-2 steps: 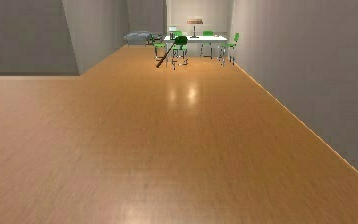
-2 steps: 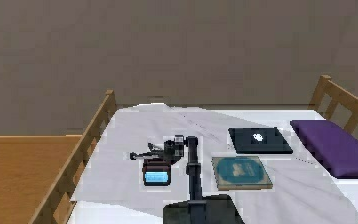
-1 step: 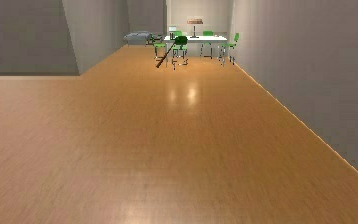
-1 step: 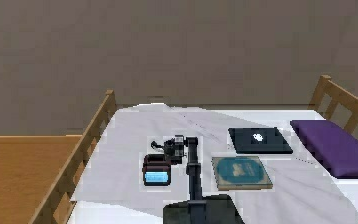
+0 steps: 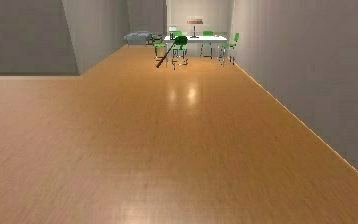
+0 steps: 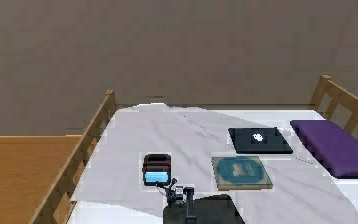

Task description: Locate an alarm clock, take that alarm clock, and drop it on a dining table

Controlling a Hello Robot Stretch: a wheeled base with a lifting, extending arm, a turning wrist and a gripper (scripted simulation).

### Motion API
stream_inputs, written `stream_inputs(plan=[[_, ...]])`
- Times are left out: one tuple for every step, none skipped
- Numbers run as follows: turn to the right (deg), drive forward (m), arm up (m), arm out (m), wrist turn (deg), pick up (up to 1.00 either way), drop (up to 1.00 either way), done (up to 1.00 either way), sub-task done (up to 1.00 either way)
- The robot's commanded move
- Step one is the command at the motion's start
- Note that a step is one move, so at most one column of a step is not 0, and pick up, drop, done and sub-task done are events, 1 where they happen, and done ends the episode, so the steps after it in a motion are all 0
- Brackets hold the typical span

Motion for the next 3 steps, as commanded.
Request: stream_inputs(plan=[[0.0,0.00,0.00,0.00,0.0,1.00,0.00,0.00,0.00],[0.0,0.00,0.10,0.00,0.0,0.00,0.00,0.00,0.00],[0.0,0.00,0.50,0.00,0.0,0.00,0.00,0.00,0.00]])
